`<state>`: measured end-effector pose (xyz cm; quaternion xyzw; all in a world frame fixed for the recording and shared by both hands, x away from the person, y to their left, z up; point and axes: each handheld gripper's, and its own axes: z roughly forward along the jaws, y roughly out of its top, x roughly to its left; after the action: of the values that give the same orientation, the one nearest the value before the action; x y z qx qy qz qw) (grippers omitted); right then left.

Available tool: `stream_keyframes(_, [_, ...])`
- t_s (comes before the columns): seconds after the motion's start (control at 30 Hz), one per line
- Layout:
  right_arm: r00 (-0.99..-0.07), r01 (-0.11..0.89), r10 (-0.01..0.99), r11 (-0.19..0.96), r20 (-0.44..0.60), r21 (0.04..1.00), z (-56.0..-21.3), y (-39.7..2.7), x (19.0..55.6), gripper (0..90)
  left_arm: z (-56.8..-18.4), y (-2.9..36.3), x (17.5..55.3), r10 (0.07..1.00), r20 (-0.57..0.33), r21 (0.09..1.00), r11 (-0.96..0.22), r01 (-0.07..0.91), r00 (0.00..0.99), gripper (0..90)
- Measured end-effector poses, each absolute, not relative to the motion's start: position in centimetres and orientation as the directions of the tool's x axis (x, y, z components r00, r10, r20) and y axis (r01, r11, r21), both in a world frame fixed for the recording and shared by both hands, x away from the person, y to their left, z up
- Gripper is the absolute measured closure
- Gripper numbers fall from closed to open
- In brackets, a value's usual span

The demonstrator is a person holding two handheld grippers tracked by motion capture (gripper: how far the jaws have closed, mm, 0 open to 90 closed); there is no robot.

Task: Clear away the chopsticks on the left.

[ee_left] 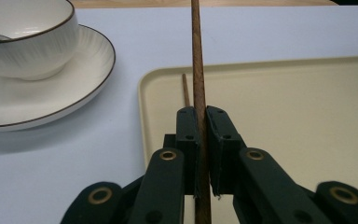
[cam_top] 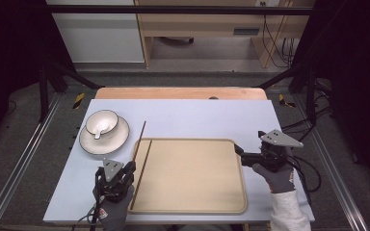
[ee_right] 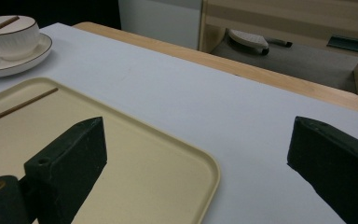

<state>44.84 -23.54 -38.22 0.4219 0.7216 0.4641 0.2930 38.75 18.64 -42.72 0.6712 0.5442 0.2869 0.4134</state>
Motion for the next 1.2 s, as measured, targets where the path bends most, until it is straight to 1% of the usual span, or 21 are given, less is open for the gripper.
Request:
stream_keyframes(0.3, [-0.475, 0.339, 0.879, 0.217, -0.033, 0.915, -38.3, -23.4, 44.9, 4.9, -44.0, 16.5, 38.2, 0.962, -0.109, 0.872, -0.028, 0.489, 0.249, 83.9])
stream_keyframes(0.43, [-0.475, 0.342, 0.879, 0.217, -0.031, 0.914, -38.4, -23.4, 44.9, 4.9, -44.5, 16.0, 38.2, 0.963, -0.096, 0.867, -0.044, 0.497, 0.252, 83.9])
stream_keyframes(1.2, [-0.477, 0.347, 0.878, 0.230, -0.040, 0.909, -38.6, -23.1, 45.1, 4.9, -47.6, 15.3, 39.0, 0.963, -0.097, 0.806, -0.072, 0.588, 0.251, 83.9])
